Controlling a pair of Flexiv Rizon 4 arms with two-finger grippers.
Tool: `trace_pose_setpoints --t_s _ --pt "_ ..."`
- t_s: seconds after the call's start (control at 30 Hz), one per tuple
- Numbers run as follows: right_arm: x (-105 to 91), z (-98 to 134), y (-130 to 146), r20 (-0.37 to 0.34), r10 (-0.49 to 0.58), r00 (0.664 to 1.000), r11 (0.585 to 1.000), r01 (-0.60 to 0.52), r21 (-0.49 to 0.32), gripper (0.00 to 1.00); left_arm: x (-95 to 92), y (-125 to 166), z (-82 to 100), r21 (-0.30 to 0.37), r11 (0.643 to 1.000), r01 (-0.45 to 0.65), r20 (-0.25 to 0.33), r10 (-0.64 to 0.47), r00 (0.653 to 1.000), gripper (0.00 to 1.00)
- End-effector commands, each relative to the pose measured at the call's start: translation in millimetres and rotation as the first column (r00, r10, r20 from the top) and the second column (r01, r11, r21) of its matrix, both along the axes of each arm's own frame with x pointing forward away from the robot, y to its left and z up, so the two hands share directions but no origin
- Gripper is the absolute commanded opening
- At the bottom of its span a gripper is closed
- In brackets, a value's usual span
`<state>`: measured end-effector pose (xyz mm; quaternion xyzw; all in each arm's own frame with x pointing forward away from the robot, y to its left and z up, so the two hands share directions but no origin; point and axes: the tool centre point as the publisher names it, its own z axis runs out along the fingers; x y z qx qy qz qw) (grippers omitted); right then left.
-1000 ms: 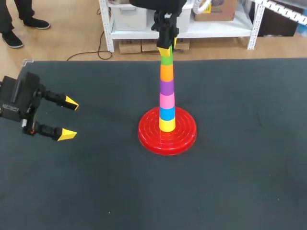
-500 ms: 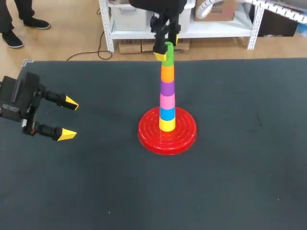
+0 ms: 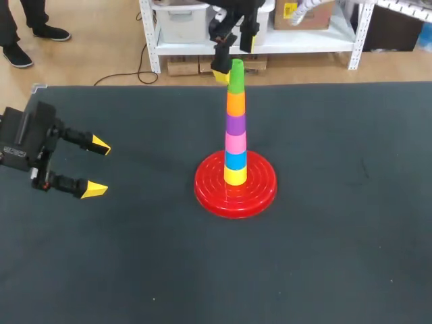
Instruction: Pick up and stack the cylinders on the red base in this order: pink,purple,orange,green
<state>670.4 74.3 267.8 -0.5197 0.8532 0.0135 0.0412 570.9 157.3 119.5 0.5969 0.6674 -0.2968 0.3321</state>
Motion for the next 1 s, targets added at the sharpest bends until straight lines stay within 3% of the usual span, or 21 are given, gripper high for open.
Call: trace_pose_setpoints --t_s 0.03,0.8,1.0 --pt "-14.4 6 -16 0.041 -0.013 0.999 0.999 0.012 0.038 1.00 -0.7 0 -1.5 -0.004 1.000 -0.001 0.005 0.001 1.000 1.00" --pt "-33.9 0 -63 0.016 -0.091 0.996 0.994 0.090 0.066 1.00 -0.7 0 -1.5 -0.004 1.000 -0.001 0.005 0.001 1.000 1.00" --pt "-32.6 -1 -66 0.046 -0.119 0.992 0.991 0.116 0.064 1.00 -0.7 0 -1.5 -0.004 1.000 -0.001 0.005 0.001 1.000 1.00"
